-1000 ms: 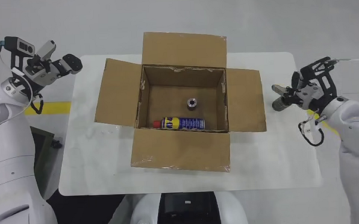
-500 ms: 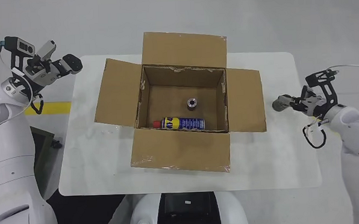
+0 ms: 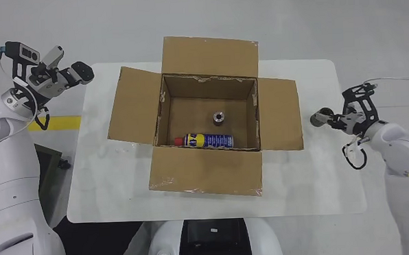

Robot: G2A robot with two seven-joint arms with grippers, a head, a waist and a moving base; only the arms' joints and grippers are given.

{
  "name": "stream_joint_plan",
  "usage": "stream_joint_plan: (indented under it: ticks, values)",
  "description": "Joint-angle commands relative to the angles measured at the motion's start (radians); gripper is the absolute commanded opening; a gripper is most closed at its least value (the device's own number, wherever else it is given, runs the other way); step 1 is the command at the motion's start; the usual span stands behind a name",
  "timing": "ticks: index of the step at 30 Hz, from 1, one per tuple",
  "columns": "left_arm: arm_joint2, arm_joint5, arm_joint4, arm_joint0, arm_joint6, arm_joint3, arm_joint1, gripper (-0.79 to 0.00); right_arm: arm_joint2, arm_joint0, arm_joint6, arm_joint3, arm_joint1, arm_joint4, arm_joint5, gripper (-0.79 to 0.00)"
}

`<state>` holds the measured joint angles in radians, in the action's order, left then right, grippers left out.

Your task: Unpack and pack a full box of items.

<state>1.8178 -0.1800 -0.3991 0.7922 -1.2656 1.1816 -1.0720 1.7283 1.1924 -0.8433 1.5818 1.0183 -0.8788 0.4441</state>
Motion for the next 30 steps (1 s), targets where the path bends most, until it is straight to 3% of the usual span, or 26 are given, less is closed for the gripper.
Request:
stream_joint_plan:
  ticks: [1,14,23,30]
  values:
    - [0.000,0.000,0.000,0.000,0.000,0.000,0.000,0.000,-0.014,-0.011,0.002,-0.005,-0.001,-0.010,0.002,-0.102]
    - [0.000,0.000,0.000,0.000,0.000,0.000,0.000,0.000,-0.099,-0.091,0.049,-0.073,-0.005,-0.056,-0.009,-0.043]
    - [0.000,0.000,0.000,0.000,0.000,0.000,0.000,0.000,-0.067,-0.043,0.064,-0.029,-0.015,-0.065,-0.033,0.000]
    - [0.000,0.000,0.000,0.000,0.000,0.000,0.000,0.000,-0.086,-0.062,0.075,-0.088,-0.017,-0.037,-0.022,0.000]
